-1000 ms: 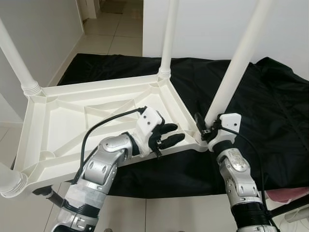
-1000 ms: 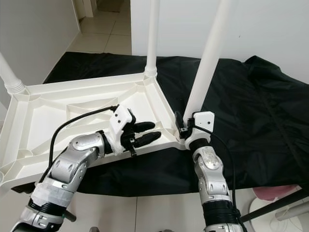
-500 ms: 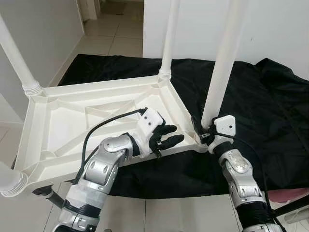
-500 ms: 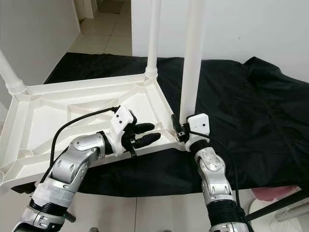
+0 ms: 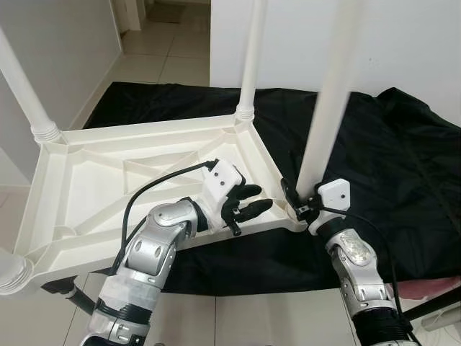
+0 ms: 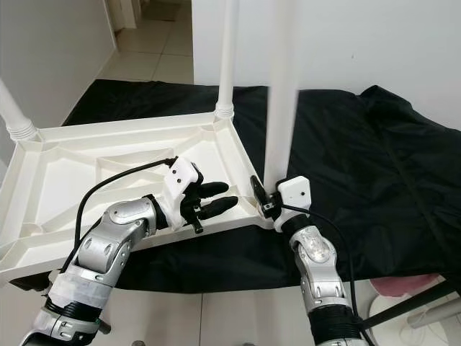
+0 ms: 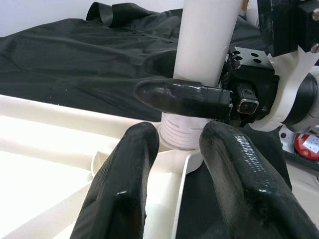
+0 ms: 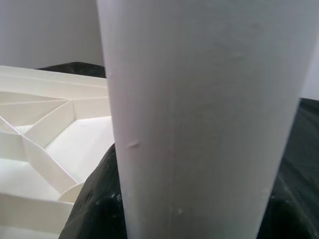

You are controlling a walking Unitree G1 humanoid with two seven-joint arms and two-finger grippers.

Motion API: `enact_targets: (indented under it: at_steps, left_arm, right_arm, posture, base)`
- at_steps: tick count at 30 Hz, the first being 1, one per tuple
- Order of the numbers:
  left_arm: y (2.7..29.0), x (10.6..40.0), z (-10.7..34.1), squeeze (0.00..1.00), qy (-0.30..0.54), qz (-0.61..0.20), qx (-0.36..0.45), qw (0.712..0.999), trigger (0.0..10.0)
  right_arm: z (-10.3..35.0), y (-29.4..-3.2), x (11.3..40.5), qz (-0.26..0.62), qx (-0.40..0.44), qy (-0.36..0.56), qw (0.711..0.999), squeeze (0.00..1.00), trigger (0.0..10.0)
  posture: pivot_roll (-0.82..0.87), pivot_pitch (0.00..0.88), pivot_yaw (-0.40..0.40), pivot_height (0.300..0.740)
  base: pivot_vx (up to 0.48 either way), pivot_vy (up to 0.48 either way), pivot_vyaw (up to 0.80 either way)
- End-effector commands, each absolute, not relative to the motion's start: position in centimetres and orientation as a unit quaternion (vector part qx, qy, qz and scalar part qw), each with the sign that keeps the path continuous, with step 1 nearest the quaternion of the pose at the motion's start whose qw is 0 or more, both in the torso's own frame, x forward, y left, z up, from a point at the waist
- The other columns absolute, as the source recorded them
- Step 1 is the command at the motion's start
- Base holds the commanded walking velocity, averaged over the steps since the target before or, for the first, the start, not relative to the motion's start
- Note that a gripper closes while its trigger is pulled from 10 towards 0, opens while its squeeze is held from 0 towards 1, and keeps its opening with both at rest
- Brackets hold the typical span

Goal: Building children table

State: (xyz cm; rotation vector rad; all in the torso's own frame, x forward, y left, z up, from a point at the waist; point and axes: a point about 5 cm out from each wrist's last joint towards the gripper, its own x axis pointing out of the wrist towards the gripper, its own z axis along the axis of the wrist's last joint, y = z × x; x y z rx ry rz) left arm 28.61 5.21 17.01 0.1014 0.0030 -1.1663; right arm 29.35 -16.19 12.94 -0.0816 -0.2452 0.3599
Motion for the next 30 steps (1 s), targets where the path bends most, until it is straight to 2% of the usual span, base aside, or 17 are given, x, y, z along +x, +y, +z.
enact_targets:
  at_steps: [1, 16, 21, 30]
  left_arm:
    - [5.8, 29.4, 16.8, 0.00, 0.003, -0.475, 0.052, 0.879, 10.0]
    - [5.9, 29.4, 16.9, 0.00, 0.002, -0.471, 0.053, 0.880, 10.0]
    - [6.0, 29.4, 16.9, 0.00, 0.001, -0.469, 0.054, 0.881, 10.0]
    - [6.0, 29.5, 17.0, 0.00, 0.000, -0.469, 0.055, 0.882, 10.0]
  right_arm:
    - [11.3, -16.2, 29.2, 0.173, -0.005, -0.080, 0.982, 0.00, 10.0]
    - [10.9, -17.2, 29.4, 0.129, 0.042, -0.065, 0.989, 0.00, 10.0]
    - [10.9, -16.6, 28.3, 0.154, -0.007, -0.102, 0.983, 0.00, 10.0]
    - [10.0, -16.2, 27.8, 0.159, -0.002, -0.087, 0.983, 0.00, 10.0]
  posture:
    - [-0.03, 0.000, -0.034, 0.740]
    - [-0.02, 0.003, -0.034, 0.740]
    - [-0.02, 0.003, -0.034, 0.740]
    - [-0.02, 0.006, -0.028, 0.740]
  base:
    - [0.000, 0.000, 0.00]
    - [0.000, 0.000, 0.00]
    - [0.000, 0.000, 0.00]
    - [0.000, 0.000, 0.00]
